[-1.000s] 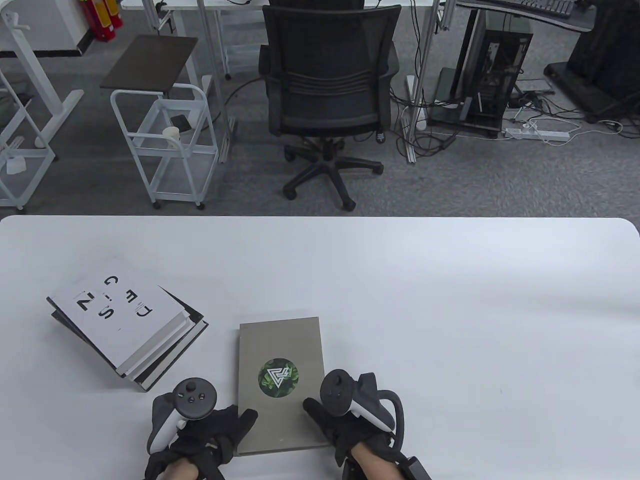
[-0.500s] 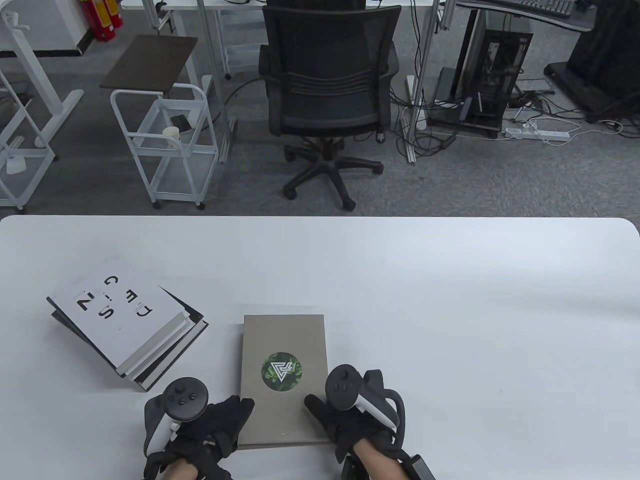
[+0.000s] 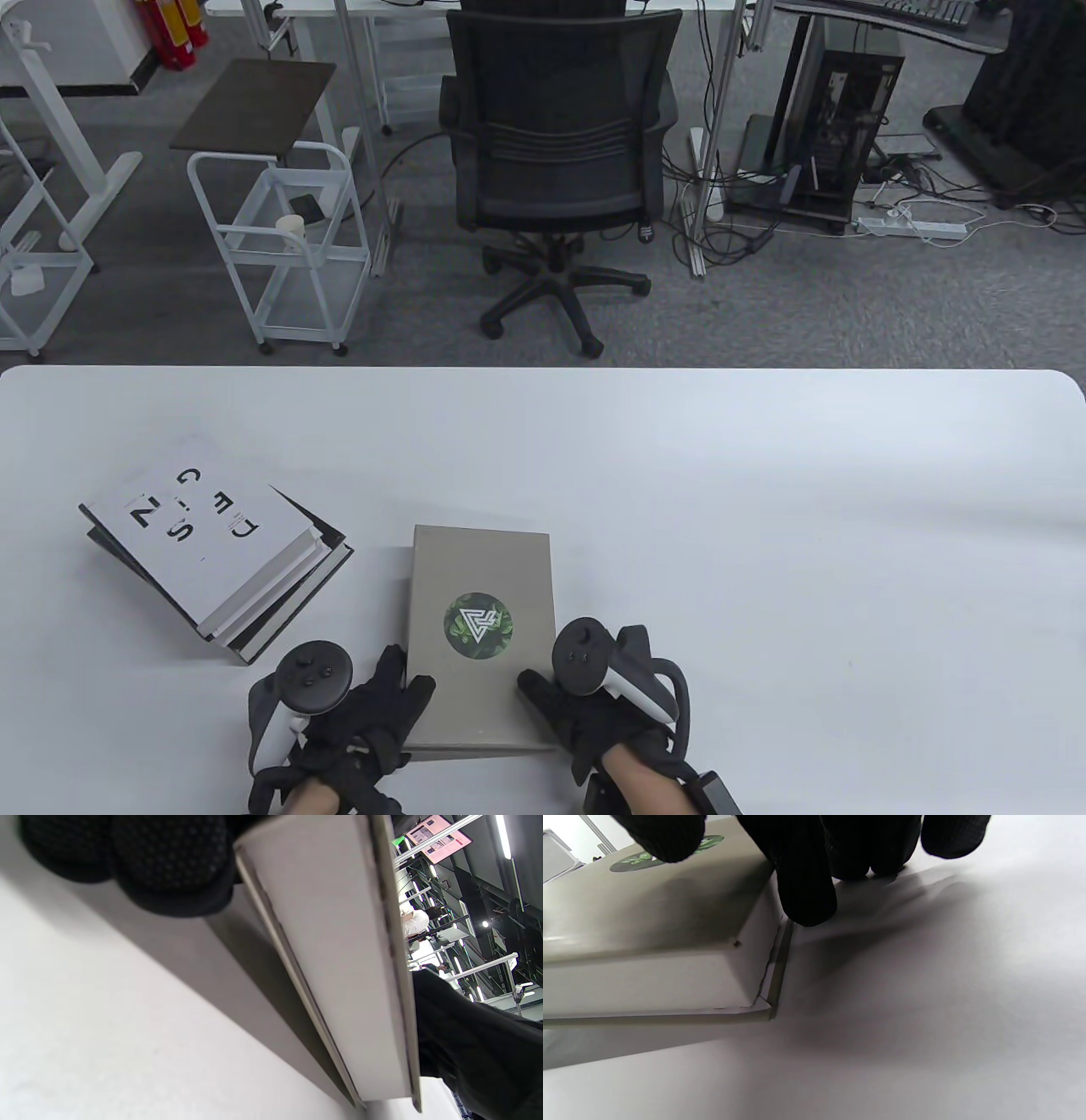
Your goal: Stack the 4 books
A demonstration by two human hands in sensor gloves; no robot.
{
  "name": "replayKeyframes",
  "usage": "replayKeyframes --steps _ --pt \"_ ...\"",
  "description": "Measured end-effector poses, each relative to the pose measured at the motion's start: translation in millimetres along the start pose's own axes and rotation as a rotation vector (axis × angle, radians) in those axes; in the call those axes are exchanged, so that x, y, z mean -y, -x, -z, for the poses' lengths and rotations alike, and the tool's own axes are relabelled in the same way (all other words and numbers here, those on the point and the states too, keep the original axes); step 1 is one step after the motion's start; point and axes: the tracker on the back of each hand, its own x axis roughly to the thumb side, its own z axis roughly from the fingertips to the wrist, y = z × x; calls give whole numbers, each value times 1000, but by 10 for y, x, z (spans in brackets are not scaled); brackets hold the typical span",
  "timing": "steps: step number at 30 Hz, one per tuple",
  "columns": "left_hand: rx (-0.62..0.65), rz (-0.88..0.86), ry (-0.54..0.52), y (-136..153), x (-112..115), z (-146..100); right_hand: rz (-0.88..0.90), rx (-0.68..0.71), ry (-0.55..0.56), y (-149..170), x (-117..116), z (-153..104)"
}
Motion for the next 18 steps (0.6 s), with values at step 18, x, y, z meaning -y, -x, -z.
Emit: replayKeyframes --steps 18 --pt "-1 28 -23 -153 -319 -28 28 25 -27 26 25 14"
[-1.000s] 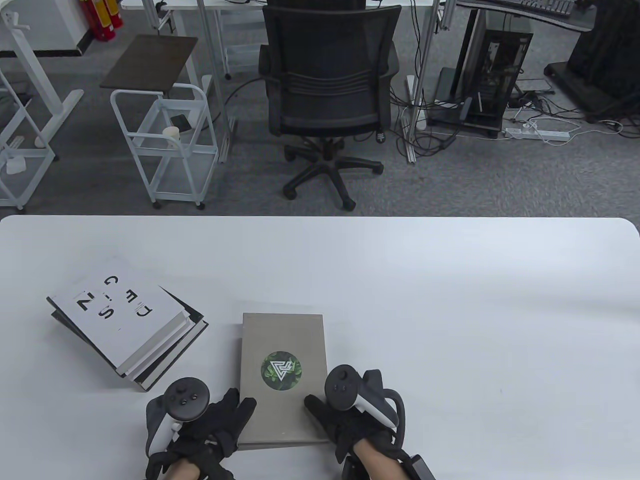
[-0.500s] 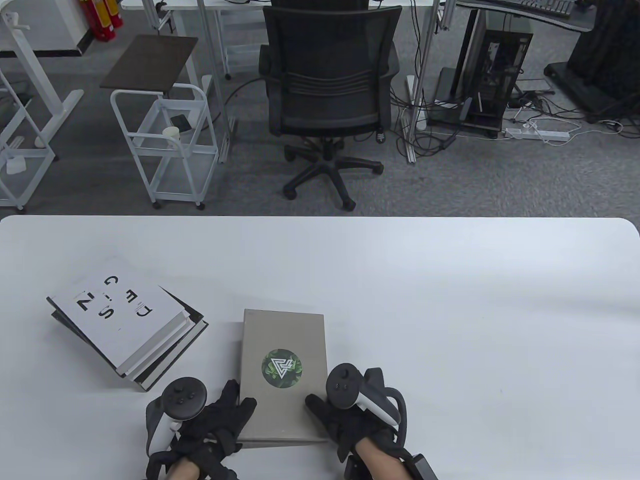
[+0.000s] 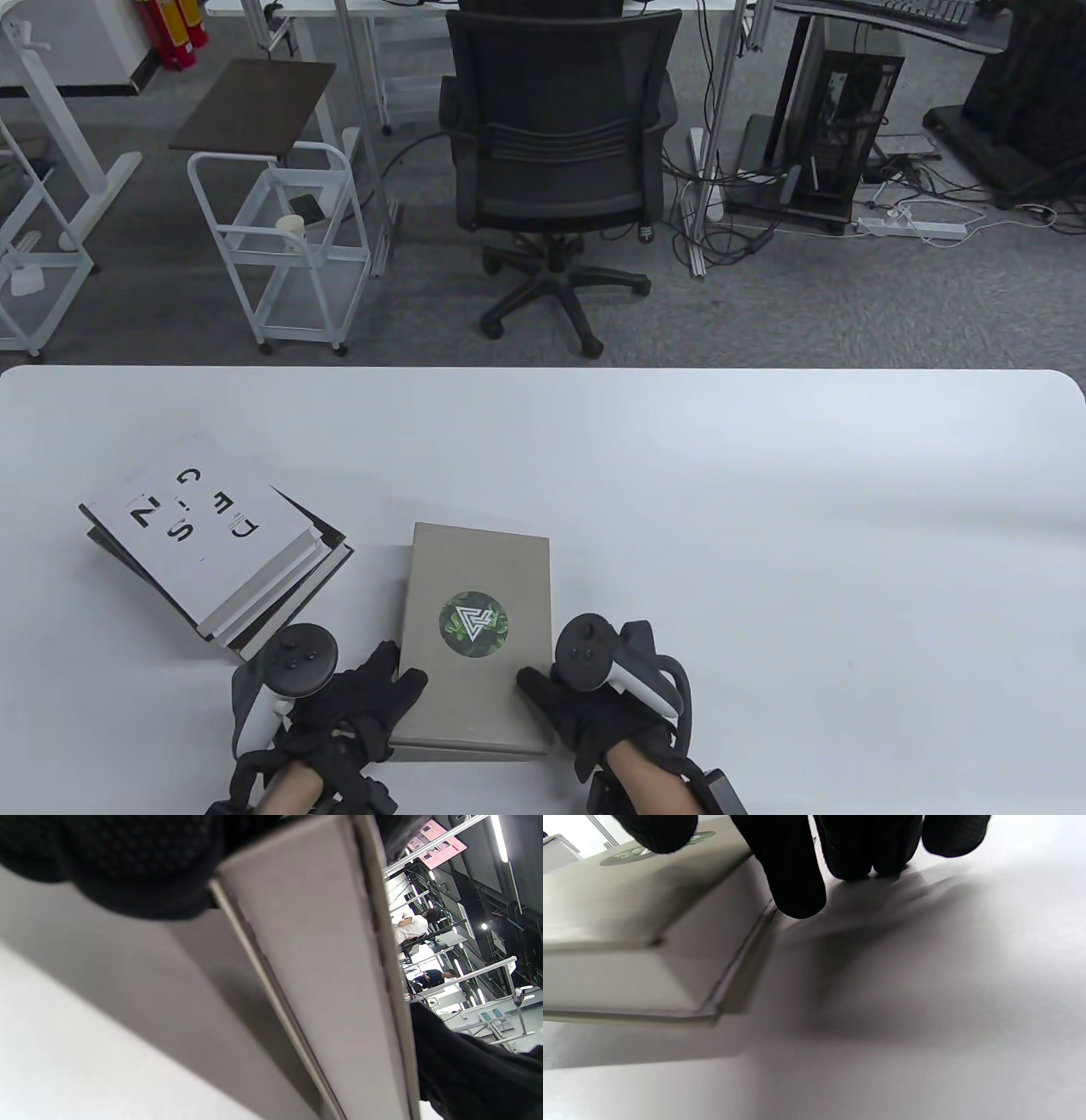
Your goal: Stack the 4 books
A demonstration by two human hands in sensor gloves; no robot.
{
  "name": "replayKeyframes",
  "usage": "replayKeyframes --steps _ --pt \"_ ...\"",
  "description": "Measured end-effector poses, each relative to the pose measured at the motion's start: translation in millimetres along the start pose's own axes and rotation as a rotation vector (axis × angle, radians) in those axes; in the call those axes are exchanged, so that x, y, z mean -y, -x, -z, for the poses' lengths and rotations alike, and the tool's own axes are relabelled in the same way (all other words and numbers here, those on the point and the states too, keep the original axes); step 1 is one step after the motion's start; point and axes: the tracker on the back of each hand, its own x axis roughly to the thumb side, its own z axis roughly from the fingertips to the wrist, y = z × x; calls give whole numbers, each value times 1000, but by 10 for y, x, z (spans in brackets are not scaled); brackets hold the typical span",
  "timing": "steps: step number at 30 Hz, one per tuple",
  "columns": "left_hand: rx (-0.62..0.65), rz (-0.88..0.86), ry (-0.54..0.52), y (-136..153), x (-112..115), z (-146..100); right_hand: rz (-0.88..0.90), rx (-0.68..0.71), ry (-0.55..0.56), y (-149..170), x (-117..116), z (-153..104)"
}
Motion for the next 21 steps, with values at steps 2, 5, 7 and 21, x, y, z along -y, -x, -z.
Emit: replayKeyframes --steps 2,5,7,21 --pt "-2 13 -3 -54 -91 -16 10 5 2 3 8 -3" --pt "-15 45 -7 -126 -251 -48 19 8 6 11 22 -11" --pt "-20 49 -16 -150 -360 -74 13 8 12 21 39 -27" --pt "-35 -230 -238 -67 -1188 -350 8 16 -7 45 58 -30"
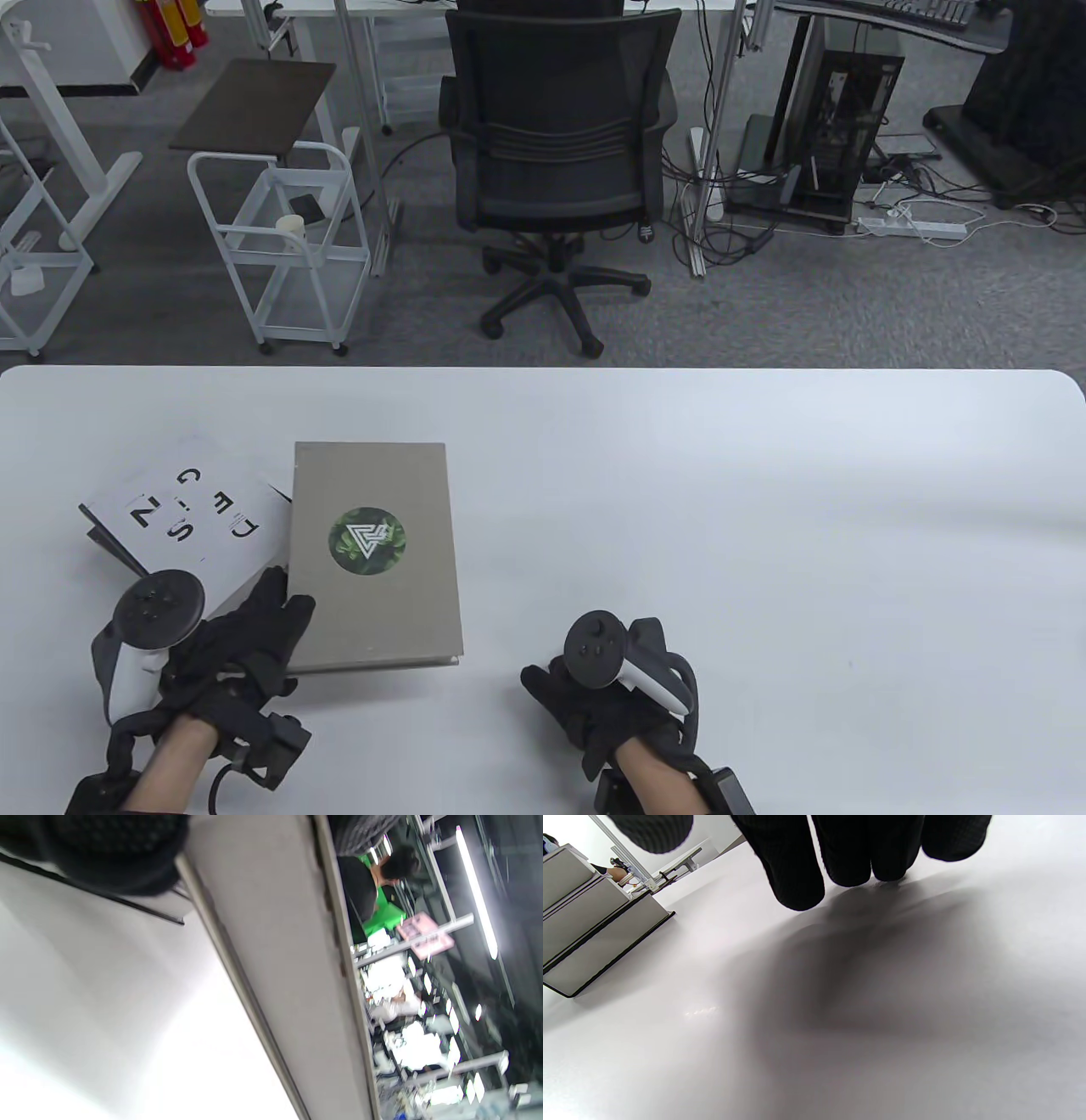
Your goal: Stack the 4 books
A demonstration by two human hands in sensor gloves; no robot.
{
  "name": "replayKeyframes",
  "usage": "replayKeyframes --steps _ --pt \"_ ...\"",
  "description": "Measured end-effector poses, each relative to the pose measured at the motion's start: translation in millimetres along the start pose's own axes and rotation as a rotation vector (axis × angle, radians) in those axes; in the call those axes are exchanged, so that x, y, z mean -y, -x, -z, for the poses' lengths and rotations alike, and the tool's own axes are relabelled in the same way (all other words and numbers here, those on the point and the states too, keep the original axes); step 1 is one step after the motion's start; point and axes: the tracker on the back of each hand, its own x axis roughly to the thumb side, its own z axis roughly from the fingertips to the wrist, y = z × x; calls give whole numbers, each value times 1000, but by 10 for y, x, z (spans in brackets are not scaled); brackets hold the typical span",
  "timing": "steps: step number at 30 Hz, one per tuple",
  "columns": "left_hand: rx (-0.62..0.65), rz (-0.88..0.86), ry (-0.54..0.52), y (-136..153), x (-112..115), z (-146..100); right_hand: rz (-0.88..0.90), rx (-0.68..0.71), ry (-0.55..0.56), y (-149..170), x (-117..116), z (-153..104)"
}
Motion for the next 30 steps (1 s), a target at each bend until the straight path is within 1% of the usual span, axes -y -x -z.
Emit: replayKeyframes --steps 3,9,14,18,27,30 --pt "-1 -89 -59 23 -204 -23 2 1 1 -1 3 0" --pt "-29 -193 -189 146 -585 -35 9 6 -1 -9 1 6" --pt "-100 -245 -285 301 -788 -37 8 9 0 -14 2 6" --pt "-163 -241 -346 427 -855 -50 13 13 5 -19 6 9" --pt "-241 -321 -379 642 -883 -19 -2 23 0 -47 -10 10" --pt "-275 -304 -370 680 -870 -8 -4 19 2 -46 -8 10"
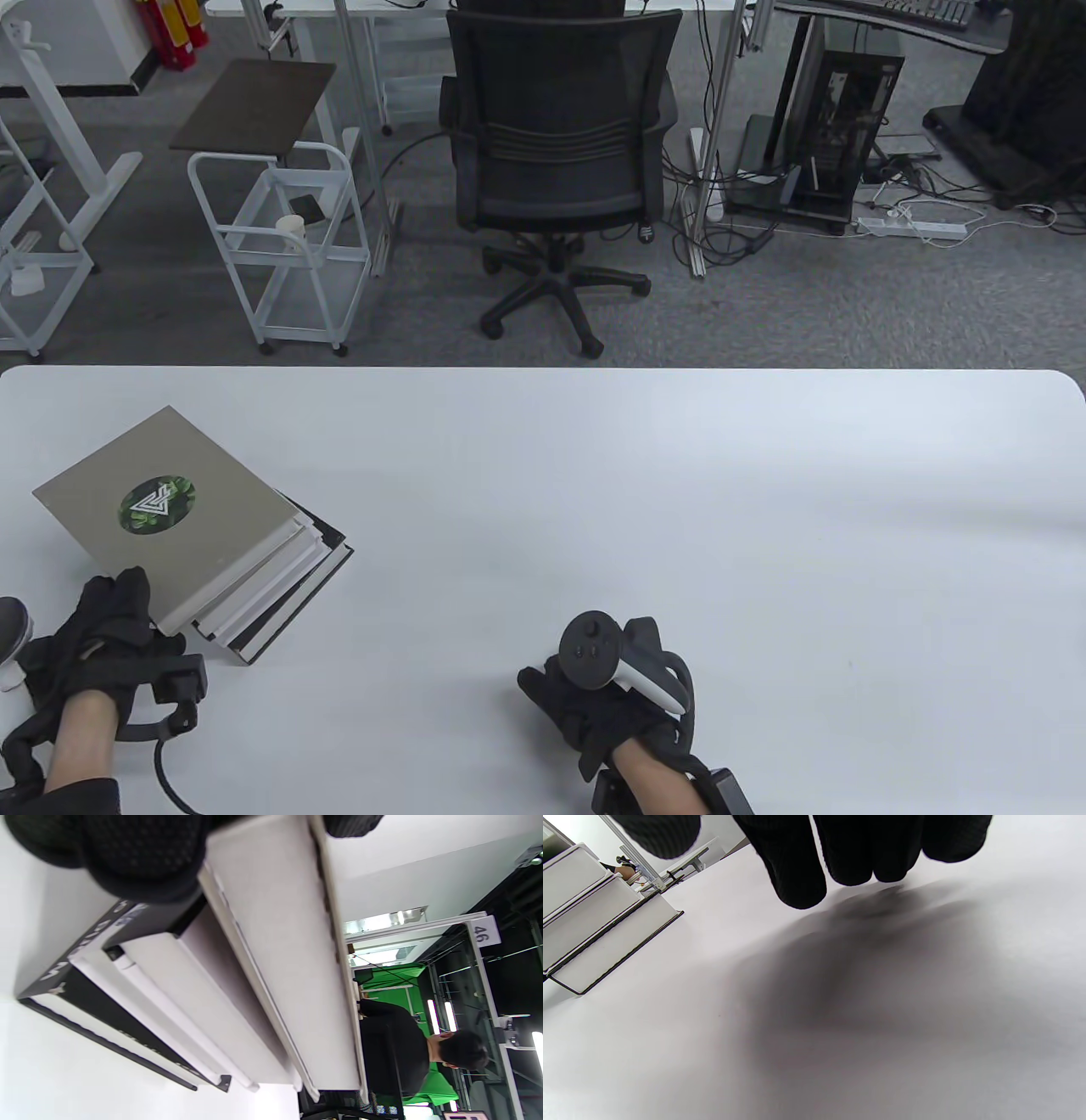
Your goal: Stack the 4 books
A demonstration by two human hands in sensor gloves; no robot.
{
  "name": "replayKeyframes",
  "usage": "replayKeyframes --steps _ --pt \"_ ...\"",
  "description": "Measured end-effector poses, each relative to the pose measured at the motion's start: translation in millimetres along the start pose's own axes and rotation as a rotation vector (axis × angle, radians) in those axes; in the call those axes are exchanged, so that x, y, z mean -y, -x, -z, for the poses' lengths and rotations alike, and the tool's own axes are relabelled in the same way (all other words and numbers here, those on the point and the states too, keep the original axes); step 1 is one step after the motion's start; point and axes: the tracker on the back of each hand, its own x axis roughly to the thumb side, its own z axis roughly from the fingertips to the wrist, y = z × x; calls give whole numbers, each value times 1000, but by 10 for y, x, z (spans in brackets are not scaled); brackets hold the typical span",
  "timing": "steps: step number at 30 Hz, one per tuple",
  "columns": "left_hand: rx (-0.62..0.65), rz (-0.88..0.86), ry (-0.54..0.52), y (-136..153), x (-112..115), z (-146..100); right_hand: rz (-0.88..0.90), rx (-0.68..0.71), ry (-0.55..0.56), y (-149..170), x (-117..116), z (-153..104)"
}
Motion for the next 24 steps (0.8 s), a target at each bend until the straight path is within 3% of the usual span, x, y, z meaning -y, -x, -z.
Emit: replayKeyframes --steps 17,24 --pt "1 -5 66 193 23 33 -23 40 1 -103 5 -25" --pt "-66 -26 29 318 -71 11 -43 49 4 -132 4 -40"
